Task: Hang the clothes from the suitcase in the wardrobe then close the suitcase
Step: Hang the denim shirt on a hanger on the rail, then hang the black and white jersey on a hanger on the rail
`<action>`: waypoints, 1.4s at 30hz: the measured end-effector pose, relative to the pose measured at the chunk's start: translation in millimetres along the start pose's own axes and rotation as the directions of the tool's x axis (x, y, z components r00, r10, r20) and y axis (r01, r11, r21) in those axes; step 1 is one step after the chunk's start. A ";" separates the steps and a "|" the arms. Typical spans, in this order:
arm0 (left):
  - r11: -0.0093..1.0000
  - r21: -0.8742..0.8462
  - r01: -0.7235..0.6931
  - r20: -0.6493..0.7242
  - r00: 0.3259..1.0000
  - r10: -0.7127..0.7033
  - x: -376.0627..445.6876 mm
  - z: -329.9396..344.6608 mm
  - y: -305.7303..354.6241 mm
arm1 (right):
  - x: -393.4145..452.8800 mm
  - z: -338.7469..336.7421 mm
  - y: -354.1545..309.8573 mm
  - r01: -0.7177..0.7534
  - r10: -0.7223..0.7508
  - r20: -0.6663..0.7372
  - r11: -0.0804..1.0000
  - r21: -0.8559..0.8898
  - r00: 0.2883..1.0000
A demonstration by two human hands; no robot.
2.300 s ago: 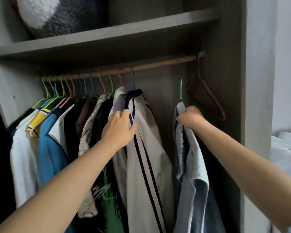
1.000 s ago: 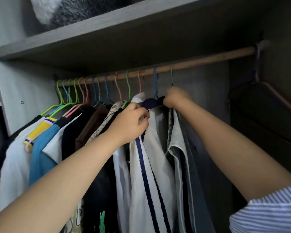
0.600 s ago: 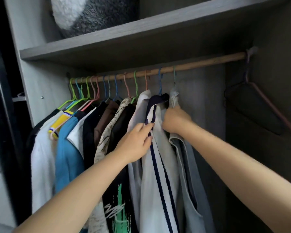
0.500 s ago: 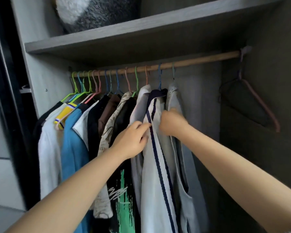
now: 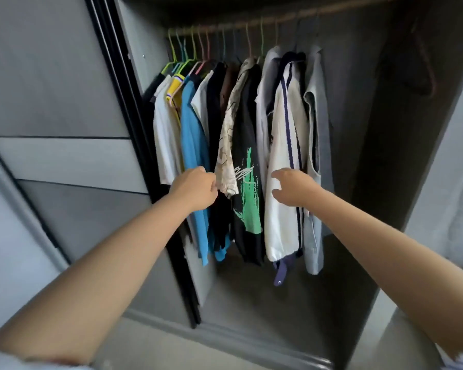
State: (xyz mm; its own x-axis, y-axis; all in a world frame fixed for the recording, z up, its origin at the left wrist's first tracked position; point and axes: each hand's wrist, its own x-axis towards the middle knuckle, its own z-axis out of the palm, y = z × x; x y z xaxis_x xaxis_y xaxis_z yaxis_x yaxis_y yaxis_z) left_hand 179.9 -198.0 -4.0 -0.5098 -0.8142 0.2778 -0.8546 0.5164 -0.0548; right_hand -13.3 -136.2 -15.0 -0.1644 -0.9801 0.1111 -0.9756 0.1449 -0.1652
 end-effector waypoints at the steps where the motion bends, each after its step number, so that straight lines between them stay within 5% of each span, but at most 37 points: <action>1: 1.000 0.023 0.012 -0.009 1.000 -0.011 -12.7 -0.6 -5.0 | -6.9 4.2 -9.5 0.014 -0.014 0.003 1.000 -0.008 1.000; 11: 0.946 0.113 0.304 0.231 0.918 -0.323 -231.6 30.4 -68.1 | -122.4 105.9 -131.5 0.396 -0.403 0.149 0.915 0.078 0.903; 21: 0.880 0.219 0.421 0.556 0.687 -0.467 -438.2 79.8 -103.5 | -247.9 233.0 -215.7 0.612 -0.620 0.446 0.769 0.185 0.645; 25: 0.832 0.240 0.500 0.639 0.564 -0.524 -495.7 95.0 -128.6 | -270.3 262.9 -235.4 0.598 -0.610 0.547 0.768 0.230 0.573; 34: 0.740 0.241 0.628 0.691 0.425 -0.585 -626.9 153.6 -213.5 | -318.5 350.9 -341.3 0.510 -0.510 0.703 0.826 0.239 0.497; 42: 0.676 0.156 0.720 0.827 0.279 -0.488 -762.6 253.6 -345.0 | -397.3 511.1 -476.9 0.326 -0.347 0.838 0.920 0.218 0.420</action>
State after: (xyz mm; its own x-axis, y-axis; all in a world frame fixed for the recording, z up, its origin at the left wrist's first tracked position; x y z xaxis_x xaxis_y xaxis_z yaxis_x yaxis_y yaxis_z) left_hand 838.4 177.5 -440.1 0.1934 -0.6987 -0.6888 -0.9603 -0.2788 0.0132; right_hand 591.9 114.8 -481.2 0.3918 -0.5758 -0.7176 -0.9194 -0.2154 -0.3291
